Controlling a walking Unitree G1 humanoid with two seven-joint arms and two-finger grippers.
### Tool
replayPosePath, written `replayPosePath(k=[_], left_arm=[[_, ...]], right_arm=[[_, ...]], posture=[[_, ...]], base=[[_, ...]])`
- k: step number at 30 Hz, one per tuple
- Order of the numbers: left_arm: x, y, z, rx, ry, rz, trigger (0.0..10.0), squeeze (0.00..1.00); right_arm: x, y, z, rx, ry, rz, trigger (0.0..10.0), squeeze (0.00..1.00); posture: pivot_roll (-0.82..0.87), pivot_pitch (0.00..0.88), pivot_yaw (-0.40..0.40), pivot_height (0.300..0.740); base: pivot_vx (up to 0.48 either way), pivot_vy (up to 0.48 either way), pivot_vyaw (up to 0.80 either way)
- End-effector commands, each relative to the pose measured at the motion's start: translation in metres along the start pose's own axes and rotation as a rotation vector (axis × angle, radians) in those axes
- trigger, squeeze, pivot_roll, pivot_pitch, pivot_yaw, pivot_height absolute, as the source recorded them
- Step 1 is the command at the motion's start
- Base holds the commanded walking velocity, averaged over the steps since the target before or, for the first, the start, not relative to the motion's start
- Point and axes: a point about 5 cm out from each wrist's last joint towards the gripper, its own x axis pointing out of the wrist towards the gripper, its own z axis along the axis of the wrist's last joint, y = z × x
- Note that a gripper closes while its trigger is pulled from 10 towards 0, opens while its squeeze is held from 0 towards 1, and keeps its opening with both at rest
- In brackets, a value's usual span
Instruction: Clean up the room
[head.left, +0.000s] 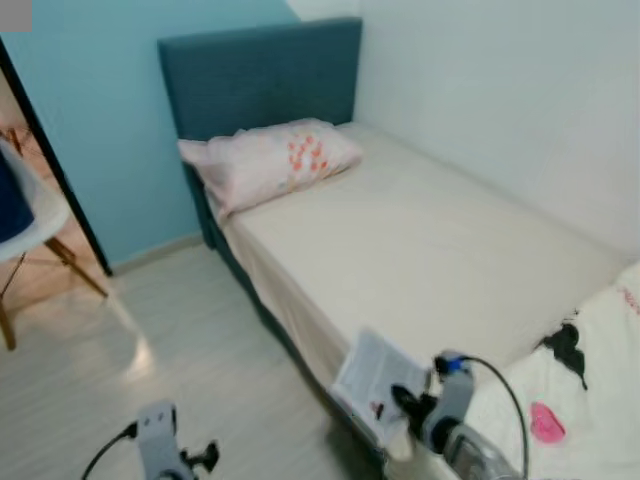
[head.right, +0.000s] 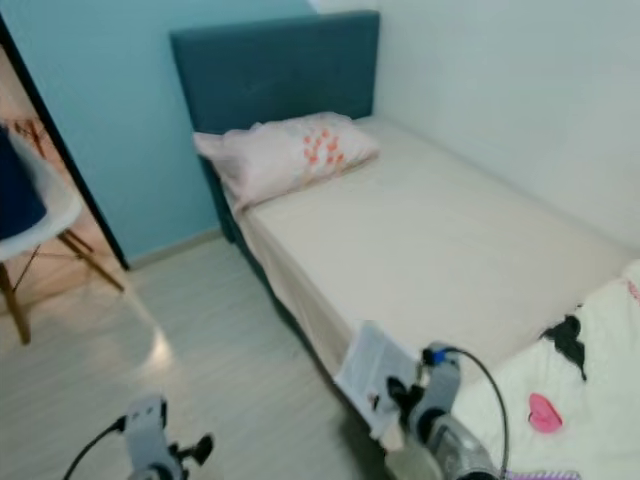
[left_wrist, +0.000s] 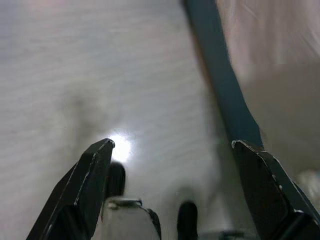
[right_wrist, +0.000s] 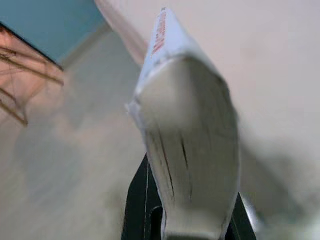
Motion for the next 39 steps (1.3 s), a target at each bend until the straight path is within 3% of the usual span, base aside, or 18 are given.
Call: replayPosePath(k=[1, 6, 13, 20, 24, 31, 39], left_arm=[[-0.002, 0.004, -0.006, 0.009, 0.024, 0.009, 10.0, 0.0], [-0.002, 0.003, -0.006, 0.011, 0.027, 0.004, 10.0, 0.0], [-0.001, 0.001, -0.006, 0.004, 0.027, -0.003, 10.0, 0.0], [-0.002, 0.001, -0.008, 0.005, 0.03, -0.003, 10.0, 0.0], [-0.002, 0.001, -0.009, 0.009, 0.036, -0.005, 10.0, 0.0], [-0.001, 0.002, -0.005, 0.008, 0.026, 0.007, 10.0, 0.0], [-0.003, 0.007, -0.007, 0.003, 0.029, 0.026, 10.0, 0.0]], right_arm=[[0.006, 0.012, 0.001, 0.018, -0.02, 0.038, 10.0, 0.0], [0.005, 0.011, -0.003, 0.018, -0.005, 0.012, 10.0, 0.0], [-0.002, 0.002, -0.021, 0.006, 0.059, -0.053, 10.0, 0.0], [-0.004, 0.001, -0.023, 0.009, 0.066, -0.067, 10.0, 0.0], [-0.003, 0.0, -0.021, 0.004, 0.06, -0.066, 10.0, 0.0], [0.005, 0.018, -0.007, -0.036, 0.005, 0.11, 10.0, 0.0], [0.009, 0.029, -0.002, -0.059, 0.001, 0.2, 10.0, 0.0]], posture=[[-0.06, 0.0, -0.037, 0.74], [-0.06, 0.0, -0.038, 0.74], [-0.05, 0.0, -0.038, 0.74], [-0.05, 0.0, -0.036, 0.74], [-0.05, 0.0, -0.036, 0.74], [-0.05, 0.0, -0.03, 0.74], [-0.06, 0.0, -0.029, 0.74]], base=[[0.36, 0.0, -0.8], [0.359, 0.0, -0.77], [0.358, 0.0, 0.0], [0.364, 0.0, 0.0], [0.37, 0.0, -0.8], [0.372, 0.0, 0.34], [0.37, 0.0, 0.8]])
